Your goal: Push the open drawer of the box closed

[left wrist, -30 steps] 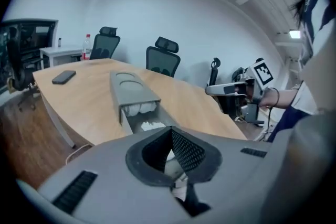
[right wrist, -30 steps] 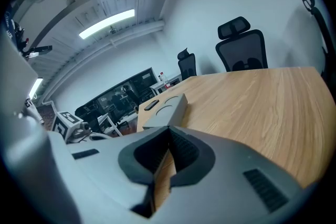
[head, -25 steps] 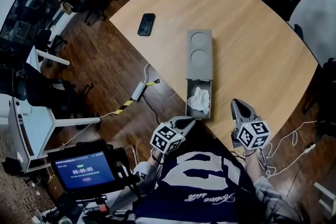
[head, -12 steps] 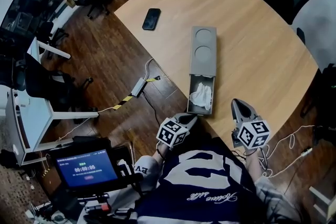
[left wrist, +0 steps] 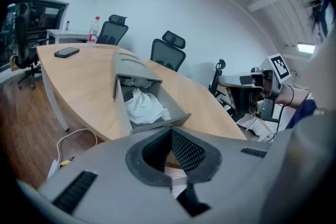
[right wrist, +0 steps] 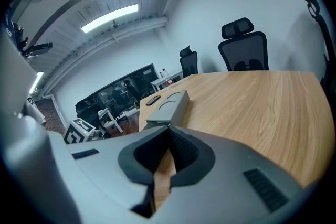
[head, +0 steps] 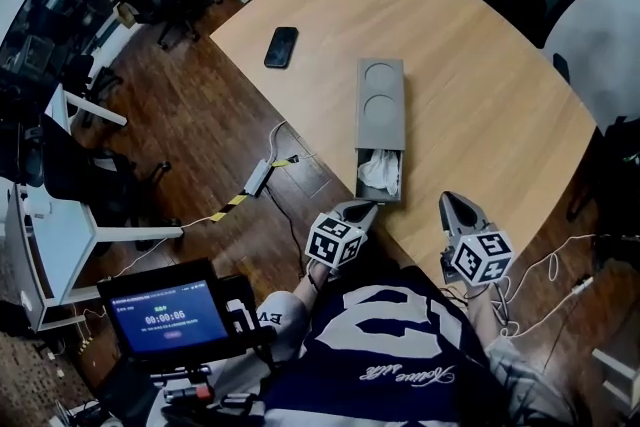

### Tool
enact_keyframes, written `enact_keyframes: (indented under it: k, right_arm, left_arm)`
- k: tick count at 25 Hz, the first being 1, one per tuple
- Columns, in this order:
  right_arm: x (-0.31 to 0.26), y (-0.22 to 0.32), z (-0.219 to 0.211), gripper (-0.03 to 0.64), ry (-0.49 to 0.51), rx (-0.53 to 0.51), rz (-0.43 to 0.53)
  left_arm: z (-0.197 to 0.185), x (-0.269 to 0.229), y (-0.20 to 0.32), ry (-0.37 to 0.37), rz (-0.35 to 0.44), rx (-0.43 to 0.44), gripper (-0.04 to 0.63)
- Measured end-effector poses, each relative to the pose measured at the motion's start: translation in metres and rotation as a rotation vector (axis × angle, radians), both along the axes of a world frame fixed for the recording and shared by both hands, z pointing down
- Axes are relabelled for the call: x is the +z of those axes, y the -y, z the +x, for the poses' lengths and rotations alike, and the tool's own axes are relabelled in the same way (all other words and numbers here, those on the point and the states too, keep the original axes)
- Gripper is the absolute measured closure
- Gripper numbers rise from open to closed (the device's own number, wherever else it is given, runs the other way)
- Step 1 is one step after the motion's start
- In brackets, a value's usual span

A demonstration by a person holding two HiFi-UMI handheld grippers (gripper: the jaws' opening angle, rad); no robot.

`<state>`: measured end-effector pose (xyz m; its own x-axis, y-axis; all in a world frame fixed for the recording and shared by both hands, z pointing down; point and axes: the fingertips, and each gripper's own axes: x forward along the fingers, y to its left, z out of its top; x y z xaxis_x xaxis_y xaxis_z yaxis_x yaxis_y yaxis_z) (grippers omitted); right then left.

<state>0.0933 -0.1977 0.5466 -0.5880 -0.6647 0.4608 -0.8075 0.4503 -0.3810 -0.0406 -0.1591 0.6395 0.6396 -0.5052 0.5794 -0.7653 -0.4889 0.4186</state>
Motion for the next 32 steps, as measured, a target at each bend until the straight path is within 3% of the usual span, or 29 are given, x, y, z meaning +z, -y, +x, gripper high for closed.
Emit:
enact_keyframes:
  k: [6, 14, 21, 32]
  right_arm:
    - [-0.007, 0.019, 0.001, 0.627, -0.014, 0.034, 0.002]
    - [-0.008, 0.006, 0.006, 0.627, -0.012, 0.094, 0.019]
    - [-0.004, -0.014, -0.007, 0.627, -0.018, 0.083, 0.020]
    - [0.003, 0.013, -0.028, 0.627, -0.041, 0.095, -0.007]
  left_arm:
    - [-0.011, -0.006, 0.057, -0.006, 0.020, -0.023, 0.597]
    - [-0.009, 0.001, 0.062, -0.014, 0.004, -0.004, 0.597]
    - [-0.002, 0.001, 0.062, -0.006, 0.022, 0.026, 0.597]
    - [-0.017, 0.001, 0.114, -0.051, 0.023, -0.046, 0.597]
